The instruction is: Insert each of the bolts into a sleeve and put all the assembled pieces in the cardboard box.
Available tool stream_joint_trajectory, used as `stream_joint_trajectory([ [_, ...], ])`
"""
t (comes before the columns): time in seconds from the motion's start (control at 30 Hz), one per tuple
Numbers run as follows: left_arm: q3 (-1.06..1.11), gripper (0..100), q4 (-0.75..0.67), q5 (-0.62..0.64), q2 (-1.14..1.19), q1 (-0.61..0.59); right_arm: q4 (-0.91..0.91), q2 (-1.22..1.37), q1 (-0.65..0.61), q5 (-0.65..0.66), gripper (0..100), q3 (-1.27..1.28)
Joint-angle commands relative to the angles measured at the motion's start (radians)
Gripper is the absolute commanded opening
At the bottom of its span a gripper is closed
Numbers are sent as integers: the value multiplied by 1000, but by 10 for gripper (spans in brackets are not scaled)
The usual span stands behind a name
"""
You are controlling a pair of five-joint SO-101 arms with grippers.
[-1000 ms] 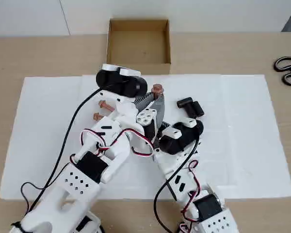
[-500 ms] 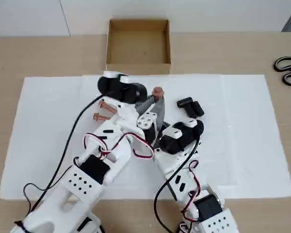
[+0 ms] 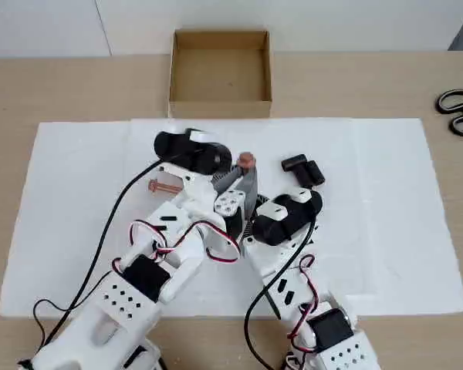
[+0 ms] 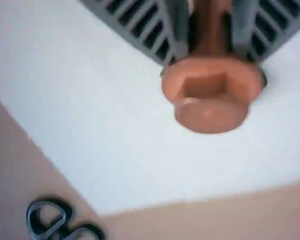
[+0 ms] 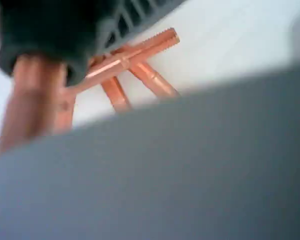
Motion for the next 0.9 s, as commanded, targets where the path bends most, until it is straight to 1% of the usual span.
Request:
stream_joint_trajectory([
  [0.0,5,6,28,2,-51,-2,-4,-27,2,-11,4,8],
  [0.77,88,8,32,8,-48,8,-4,-27,1,-11,4,8],
  [0.8,90,12,34,8,-48,8,-4,-27,1,-11,4,8],
  [0.87,90,54,52,9,-48,9,-4,-27,1,-11,4,8],
])
